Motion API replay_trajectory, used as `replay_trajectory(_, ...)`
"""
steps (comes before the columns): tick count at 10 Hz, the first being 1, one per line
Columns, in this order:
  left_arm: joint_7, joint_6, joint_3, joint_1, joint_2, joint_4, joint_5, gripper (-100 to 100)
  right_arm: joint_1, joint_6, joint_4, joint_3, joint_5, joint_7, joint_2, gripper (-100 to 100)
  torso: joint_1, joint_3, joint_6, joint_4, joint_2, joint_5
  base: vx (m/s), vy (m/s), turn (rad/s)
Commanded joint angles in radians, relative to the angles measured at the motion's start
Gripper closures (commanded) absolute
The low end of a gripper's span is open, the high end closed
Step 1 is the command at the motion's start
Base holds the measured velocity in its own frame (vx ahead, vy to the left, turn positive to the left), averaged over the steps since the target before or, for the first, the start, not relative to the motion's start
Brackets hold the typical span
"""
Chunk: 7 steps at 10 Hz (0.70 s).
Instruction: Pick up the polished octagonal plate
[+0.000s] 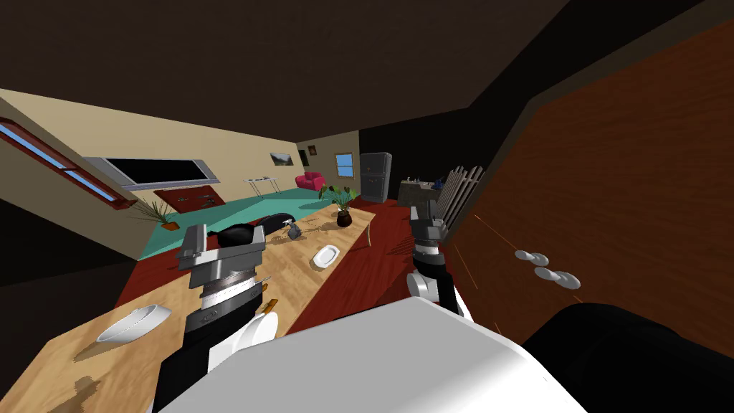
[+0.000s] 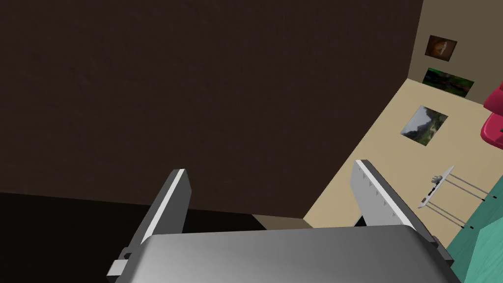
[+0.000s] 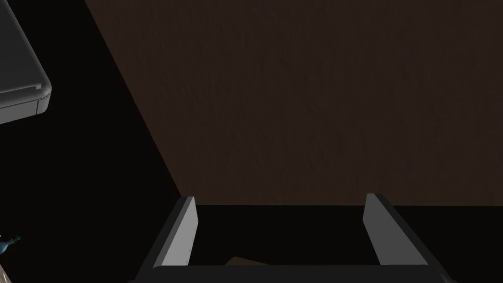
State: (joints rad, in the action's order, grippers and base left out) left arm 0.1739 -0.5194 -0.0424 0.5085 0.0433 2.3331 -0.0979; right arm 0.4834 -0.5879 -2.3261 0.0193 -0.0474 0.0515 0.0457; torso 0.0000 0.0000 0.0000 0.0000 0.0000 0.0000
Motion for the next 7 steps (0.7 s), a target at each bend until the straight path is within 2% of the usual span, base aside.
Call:
replay_trajectory(1,0.006,0.006,0.001,0.008,-0.049,-0.008,-0.001,-100,0.000,0.000,0.000,0.000,0.000,0.000,0.000,0,0.000,0.000,0.000,0.000,0.000,0.000,0.011,-0.010,-0.037)
replay_trajectory(5,0.041,0.040,0.004,0.055,-0.168,-0.051,-0.005,-100,0.000,0.000,0.000,0.000,0.000,0.000,0.000,0,-0.002,-0.002,0.000,-0.001,-0.003,-0.001,0.041,-0.041,-0.055)
replay_trajectory(7,0.068,0.067,0.008,0.094,-0.210,-0.083,-0.008,-100,0.000,0.000,0.000,0.000,0.000,0.000,0.000,0,-0.004,-0.002,0.000,-0.001,-0.004,-0.001,0.061,-0.062,-0.093)
